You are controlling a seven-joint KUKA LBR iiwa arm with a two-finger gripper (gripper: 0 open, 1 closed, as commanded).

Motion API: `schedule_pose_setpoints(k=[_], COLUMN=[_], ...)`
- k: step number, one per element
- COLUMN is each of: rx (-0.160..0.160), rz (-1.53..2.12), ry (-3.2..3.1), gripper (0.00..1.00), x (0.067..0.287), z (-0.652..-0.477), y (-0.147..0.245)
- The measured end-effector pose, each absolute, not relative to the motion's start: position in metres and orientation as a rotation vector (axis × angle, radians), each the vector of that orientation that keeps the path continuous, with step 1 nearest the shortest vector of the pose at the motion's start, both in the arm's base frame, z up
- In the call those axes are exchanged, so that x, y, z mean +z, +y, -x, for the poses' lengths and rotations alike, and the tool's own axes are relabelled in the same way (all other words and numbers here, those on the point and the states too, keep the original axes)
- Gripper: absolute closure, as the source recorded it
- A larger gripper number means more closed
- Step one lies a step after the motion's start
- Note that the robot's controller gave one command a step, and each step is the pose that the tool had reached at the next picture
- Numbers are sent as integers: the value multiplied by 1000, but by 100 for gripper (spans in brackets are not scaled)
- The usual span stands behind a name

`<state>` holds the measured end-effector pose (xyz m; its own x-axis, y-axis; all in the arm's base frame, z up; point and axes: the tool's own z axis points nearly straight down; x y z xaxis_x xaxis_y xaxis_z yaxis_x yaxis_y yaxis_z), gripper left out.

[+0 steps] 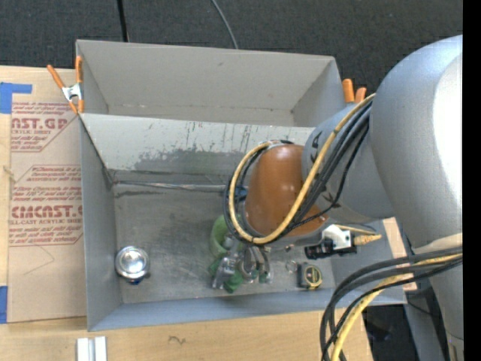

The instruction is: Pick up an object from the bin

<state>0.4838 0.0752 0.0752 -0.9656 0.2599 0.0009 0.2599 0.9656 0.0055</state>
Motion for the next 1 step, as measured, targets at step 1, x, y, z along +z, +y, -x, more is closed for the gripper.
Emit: schedule_pose_setpoints(k=[1], rx=[1], rz=[-354], ry=[-3128], gripper=[100], x=[215], z=[-515], y=[35])
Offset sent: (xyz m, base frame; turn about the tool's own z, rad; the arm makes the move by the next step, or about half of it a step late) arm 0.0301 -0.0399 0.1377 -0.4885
